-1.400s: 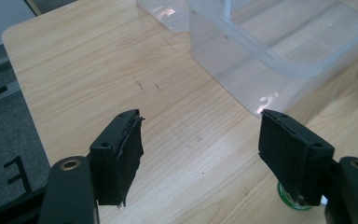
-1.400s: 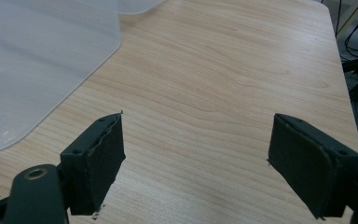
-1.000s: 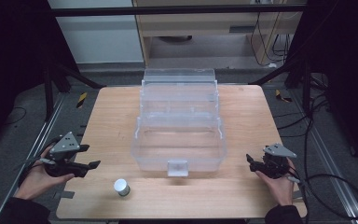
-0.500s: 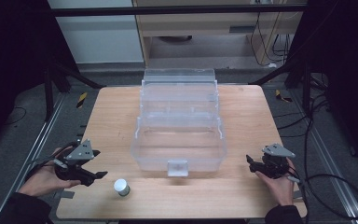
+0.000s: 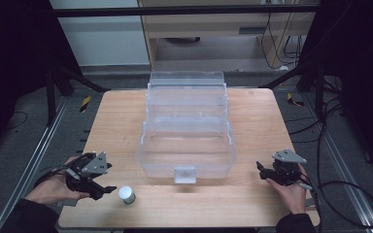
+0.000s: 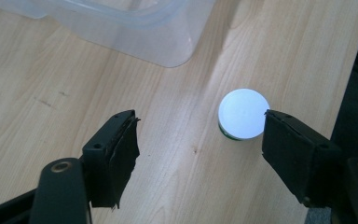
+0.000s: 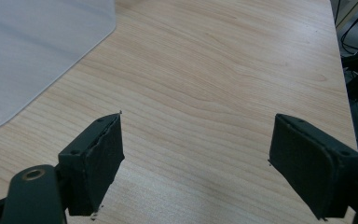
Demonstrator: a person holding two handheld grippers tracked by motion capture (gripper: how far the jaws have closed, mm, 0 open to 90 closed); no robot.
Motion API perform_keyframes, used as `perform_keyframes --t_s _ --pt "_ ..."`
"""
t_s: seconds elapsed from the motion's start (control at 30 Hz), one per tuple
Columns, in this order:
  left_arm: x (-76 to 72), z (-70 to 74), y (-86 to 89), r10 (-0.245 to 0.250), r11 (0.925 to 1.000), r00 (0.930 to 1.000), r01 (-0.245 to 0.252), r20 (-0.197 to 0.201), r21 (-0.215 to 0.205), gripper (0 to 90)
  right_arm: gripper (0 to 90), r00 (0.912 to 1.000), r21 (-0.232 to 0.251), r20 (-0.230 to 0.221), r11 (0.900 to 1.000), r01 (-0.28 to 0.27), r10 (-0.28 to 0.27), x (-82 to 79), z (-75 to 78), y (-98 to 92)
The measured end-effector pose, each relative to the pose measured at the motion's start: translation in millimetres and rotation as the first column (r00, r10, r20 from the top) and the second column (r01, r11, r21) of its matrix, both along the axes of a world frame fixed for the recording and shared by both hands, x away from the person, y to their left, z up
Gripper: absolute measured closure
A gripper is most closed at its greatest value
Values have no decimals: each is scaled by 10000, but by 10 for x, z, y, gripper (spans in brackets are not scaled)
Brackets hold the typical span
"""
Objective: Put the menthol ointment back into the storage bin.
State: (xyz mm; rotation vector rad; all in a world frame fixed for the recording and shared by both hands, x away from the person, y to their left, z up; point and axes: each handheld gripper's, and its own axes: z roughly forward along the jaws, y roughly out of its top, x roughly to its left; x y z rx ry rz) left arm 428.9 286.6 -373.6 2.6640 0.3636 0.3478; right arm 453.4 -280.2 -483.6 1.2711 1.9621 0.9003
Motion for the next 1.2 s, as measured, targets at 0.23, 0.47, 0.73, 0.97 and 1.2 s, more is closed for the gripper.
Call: perform_keyframes --t_s 0.23,0.47,0.73,0.97,1.2 --pt "-6 -61 -107 -380 9985 9990 388 -229 383 278 175 10000 -49 -28 10000 2 -2 2 0 -4" --pt "-3 -125 -196 -722 9940 9965 754 -427 791 292 175 10000 -91 -93 10000 -37 36 10 -9 4" --pt "3 -238 -281 -1012 9891 9926 1076 -669 1008 302 176 9999 -97 -130 9999 -49 48 10 -10 5" --pt "15 -341 -324 -1124 9847 9903 1220 -816 1245 311 176 9997 -169 -205 9998 -113 109 17 -21 12" --pt "47 -434 -383 -1294 9796 9869 1424 -966 1420 332 175 9997 -208 -233 9997 -116 111 20 -25 11"
